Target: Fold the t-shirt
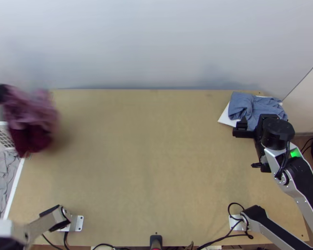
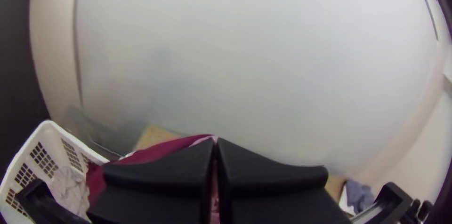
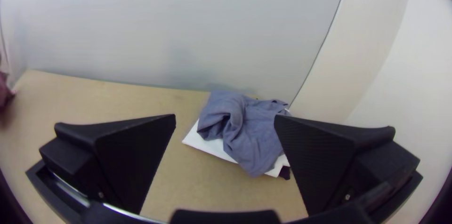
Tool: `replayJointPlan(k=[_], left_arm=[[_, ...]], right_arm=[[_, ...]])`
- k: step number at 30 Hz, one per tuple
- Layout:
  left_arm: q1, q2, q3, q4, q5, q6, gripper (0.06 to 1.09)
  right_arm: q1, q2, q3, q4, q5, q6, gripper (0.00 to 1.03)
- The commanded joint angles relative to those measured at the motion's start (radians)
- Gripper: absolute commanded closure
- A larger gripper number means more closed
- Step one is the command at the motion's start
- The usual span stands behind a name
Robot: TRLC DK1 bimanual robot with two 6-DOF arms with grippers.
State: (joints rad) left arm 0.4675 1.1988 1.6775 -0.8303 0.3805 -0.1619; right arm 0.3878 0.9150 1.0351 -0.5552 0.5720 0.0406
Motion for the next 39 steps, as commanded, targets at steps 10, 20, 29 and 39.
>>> replayJointPlan(k=[10, 20, 29, 39], left_arm=[[-0.960, -0.174, -0.653, 0.313, -0.338, -0.114, 1.05], [-1.181, 0.068, -0.711, 0.514, -0.430, -0.128, 1.04], [-1.138, 0.127, -0.598, 0.465, -0.503, -0.199, 0.12], [-0.791, -0.030, -0.676, 0.321, -0.454, -0.107, 0.12]], right_arm=[[-0.021, -0.024, -0.026, -0.003, 0.000, 0.001, 0.05], [-0.033, -0.025, -0.038, -0.003, 0.000, 0.002, 0.05], [-0.058, -0.039, -0.061, -0.003, 0.000, 0.004, 0.05], [-0.067, -0.064, -0.098, -0.002, 0.000, 0.005, 0.05]])
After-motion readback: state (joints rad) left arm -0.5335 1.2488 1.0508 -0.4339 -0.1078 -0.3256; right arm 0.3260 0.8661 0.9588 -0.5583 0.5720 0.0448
